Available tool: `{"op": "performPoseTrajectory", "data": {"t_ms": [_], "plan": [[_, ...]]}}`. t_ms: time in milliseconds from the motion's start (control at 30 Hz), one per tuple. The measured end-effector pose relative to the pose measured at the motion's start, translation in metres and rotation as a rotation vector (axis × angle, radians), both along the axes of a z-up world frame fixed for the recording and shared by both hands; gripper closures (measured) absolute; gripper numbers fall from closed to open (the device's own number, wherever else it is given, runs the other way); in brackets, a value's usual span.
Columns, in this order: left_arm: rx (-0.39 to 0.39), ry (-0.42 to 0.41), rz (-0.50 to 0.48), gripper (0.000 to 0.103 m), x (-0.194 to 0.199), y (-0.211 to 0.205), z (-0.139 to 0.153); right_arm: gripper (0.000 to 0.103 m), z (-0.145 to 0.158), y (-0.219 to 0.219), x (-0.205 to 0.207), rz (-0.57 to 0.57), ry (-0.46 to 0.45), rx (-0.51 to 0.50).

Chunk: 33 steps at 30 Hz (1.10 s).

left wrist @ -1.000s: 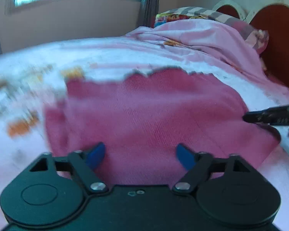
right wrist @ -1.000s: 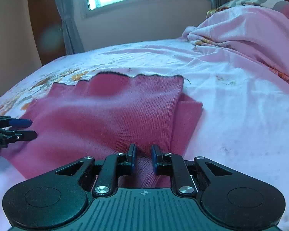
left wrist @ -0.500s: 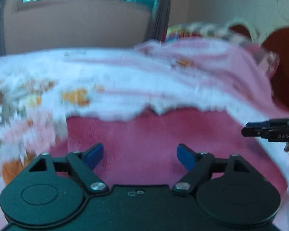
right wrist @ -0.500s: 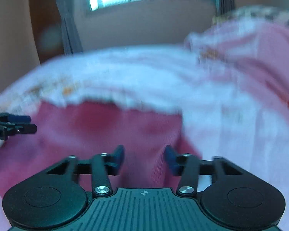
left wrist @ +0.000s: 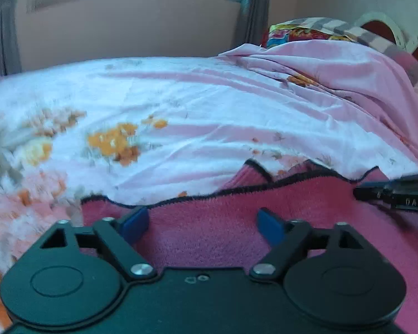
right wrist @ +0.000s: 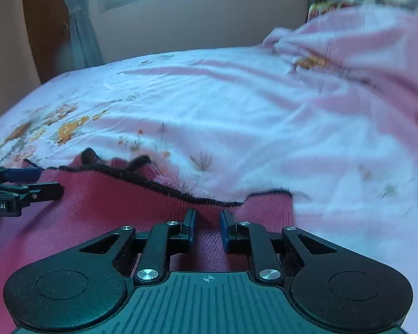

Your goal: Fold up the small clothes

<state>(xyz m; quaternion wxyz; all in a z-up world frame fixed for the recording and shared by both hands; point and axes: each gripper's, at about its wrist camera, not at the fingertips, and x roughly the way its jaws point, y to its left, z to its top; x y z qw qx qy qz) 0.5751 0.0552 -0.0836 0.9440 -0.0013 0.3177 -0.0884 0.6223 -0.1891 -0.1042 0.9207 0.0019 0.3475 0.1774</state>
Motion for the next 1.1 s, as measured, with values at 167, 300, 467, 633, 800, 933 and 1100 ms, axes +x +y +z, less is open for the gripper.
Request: {"op": "performPoseTrajectory", "data": {"t_ms": [167,300,467,633,800,933,1100], "plan": [[0.03,-0.037,-0.103,0.012,-0.001,-0.037,0.012,0.085,0.023,0.031,-0.016,0.141,-0.09,0.052],[0.056,0.063,-0.052,0.002,0.021,-0.036,-0.017,0.082,-0.012,0.037,0.007,0.113,0.008,-0.026],[0.03,-0.031,-0.037,0.011,-0.018,0.004,0.007,0.082,0.011,-0.005,-0.011,0.024,-0.052,0.082],[0.016,-0.092,0.076,0.01,-0.049,0.069,0.01,0.042,0.012,-0.066,-0.032,-0.153,-0.124,0.119],[-0.046,-0.027,0.121,0.027,-0.027,0.086,-0.014,0.046,-0.005,-0.077,-0.022,-0.156,-0.022,0.188],[-0.101,-0.033,0.116,0.055,-0.015,0.091,-0.016,0.071,-0.01,-0.075,-0.017,-0.113,-0.059,0.176],[-0.085,-0.081,0.068,0.098,-0.013,0.08,-0.009,0.099,-0.004,-0.064,-0.022,-0.096,-0.135,0.103]]}}
